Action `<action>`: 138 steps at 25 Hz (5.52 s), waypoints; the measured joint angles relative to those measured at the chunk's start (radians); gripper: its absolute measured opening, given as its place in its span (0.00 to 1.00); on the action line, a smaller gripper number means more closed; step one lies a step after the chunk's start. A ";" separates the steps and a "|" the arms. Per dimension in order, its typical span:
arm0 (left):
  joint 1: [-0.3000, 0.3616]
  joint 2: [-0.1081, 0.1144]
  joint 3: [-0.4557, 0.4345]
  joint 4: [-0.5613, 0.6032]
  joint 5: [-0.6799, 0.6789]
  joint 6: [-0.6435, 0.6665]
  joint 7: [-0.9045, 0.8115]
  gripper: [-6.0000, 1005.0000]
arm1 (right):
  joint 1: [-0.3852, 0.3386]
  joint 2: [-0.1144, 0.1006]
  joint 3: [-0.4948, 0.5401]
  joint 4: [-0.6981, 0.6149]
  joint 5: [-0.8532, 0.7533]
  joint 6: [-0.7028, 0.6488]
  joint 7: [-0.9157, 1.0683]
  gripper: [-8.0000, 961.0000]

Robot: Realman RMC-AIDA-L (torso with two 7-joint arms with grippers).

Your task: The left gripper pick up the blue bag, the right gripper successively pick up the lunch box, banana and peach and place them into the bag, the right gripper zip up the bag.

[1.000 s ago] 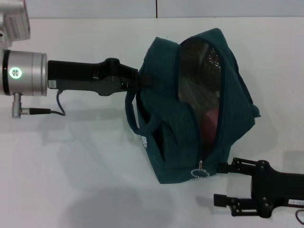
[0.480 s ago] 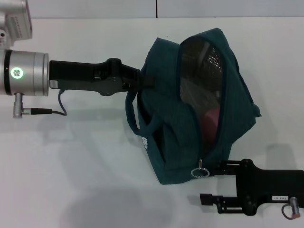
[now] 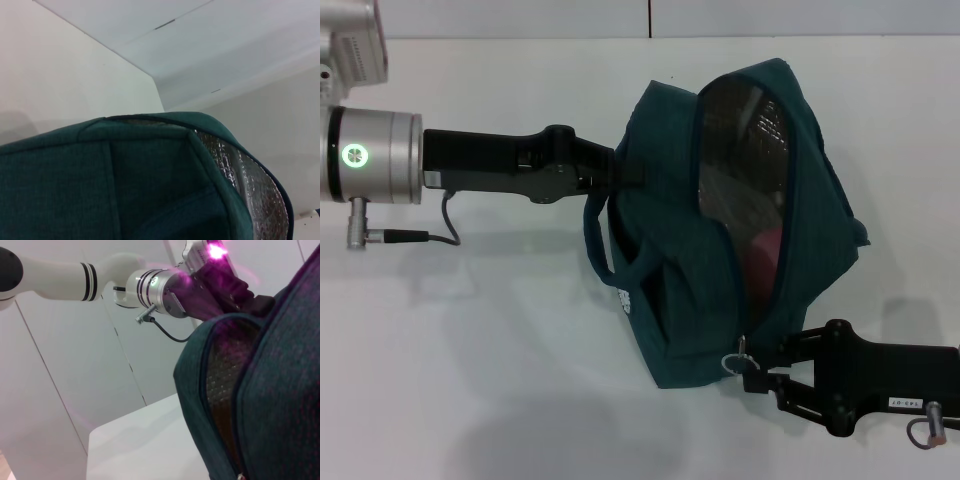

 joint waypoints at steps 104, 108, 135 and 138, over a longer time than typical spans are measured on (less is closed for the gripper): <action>0.253 -0.065 -0.001 -0.366 -0.444 0.003 1.496 0.81 | 0.302 0.000 -0.004 0.062 0.507 -0.051 -0.035 0.02; 0.236 -0.066 0.000 -0.369 -0.435 -0.004 1.490 0.81 | 0.304 0.000 -0.005 0.063 0.508 -0.046 -0.036 0.02; 0.196 -0.064 0.054 -0.366 -0.431 -0.043 1.491 0.18 | 0.294 0.000 -0.019 0.065 0.540 -0.042 -0.035 0.02; 0.195 -0.062 0.079 -0.363 -0.431 -0.039 1.492 0.11 | 0.284 0.000 -0.016 0.065 0.556 -0.040 -0.036 0.02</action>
